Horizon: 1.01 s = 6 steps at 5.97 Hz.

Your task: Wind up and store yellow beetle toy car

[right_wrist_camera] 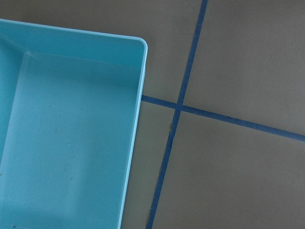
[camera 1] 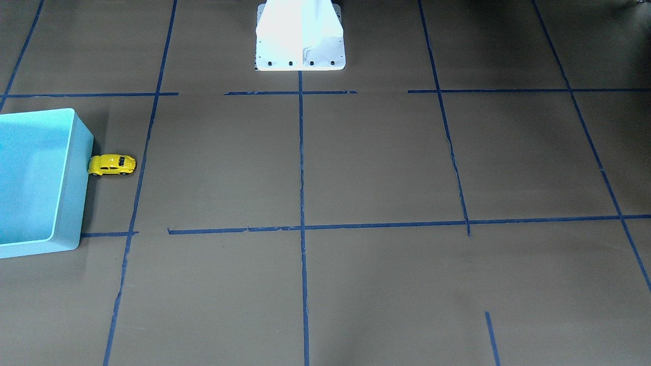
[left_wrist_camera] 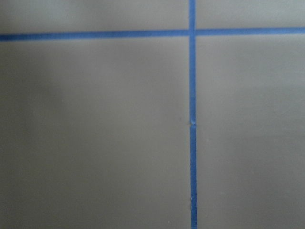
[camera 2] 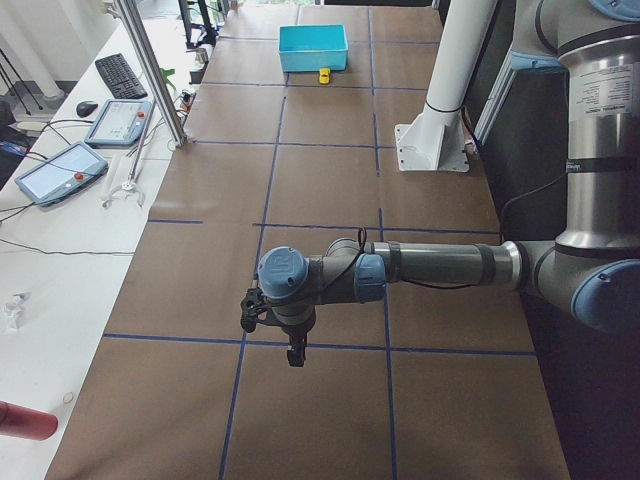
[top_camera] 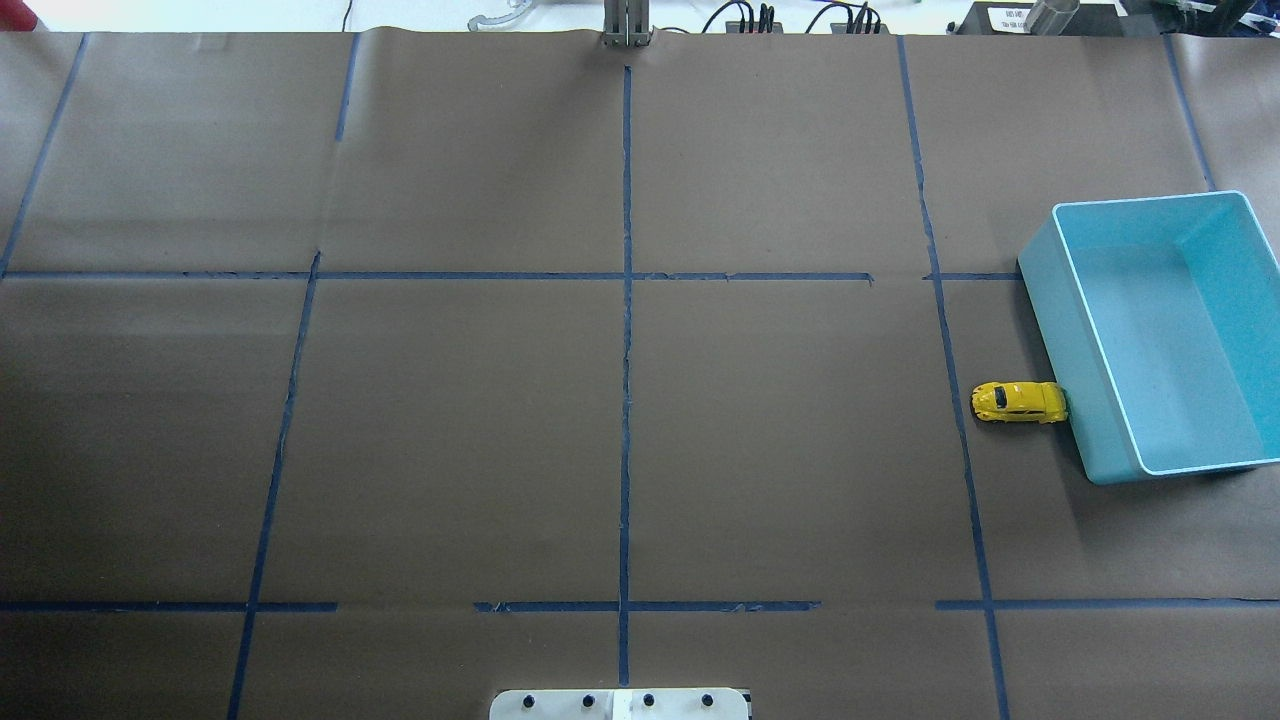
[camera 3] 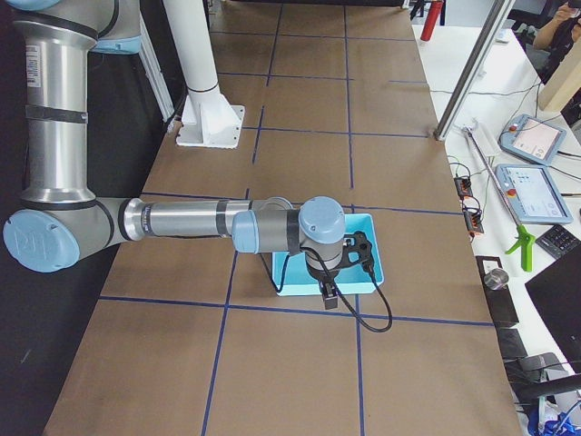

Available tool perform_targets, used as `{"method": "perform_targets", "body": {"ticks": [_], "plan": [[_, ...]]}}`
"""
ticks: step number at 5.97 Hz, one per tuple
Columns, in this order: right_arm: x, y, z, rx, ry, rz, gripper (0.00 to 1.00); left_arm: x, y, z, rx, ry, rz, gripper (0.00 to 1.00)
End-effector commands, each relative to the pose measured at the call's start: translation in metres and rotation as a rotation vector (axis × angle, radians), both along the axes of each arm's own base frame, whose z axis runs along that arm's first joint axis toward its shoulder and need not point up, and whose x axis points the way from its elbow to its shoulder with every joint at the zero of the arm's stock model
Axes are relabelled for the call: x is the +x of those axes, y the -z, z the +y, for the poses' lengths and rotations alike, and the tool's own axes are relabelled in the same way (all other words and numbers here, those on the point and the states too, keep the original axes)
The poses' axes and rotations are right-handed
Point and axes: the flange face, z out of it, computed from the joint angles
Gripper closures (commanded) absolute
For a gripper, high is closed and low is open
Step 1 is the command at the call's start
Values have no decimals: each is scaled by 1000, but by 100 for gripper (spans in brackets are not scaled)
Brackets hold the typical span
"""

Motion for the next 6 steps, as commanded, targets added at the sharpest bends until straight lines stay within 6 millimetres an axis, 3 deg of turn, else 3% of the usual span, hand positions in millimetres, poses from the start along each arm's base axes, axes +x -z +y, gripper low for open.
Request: {"method": "perform_targets", "body": {"ticks": [1,2,3,4,5,6], "plan": [[-42,40,-5,89,91,-5,0,0,-9,4,-10,-5,5,0],[-66,46,-7,100,141,-7,0,0,-9,4,-10,-7,3,0],[-120,69,-15,150,248,-3,0,0,-8,3,-6,-7,-1,0],[-146,88,-21,194,297,-3,0,0,-7,3,-5,-6,-2,0],[-189,121,-13,266,381,-9,0,0,-8,3,-7,-6,-2,0],[-234,153,11,348,472,9,0,0,-7,3,-3,-7,-2,0]]}}
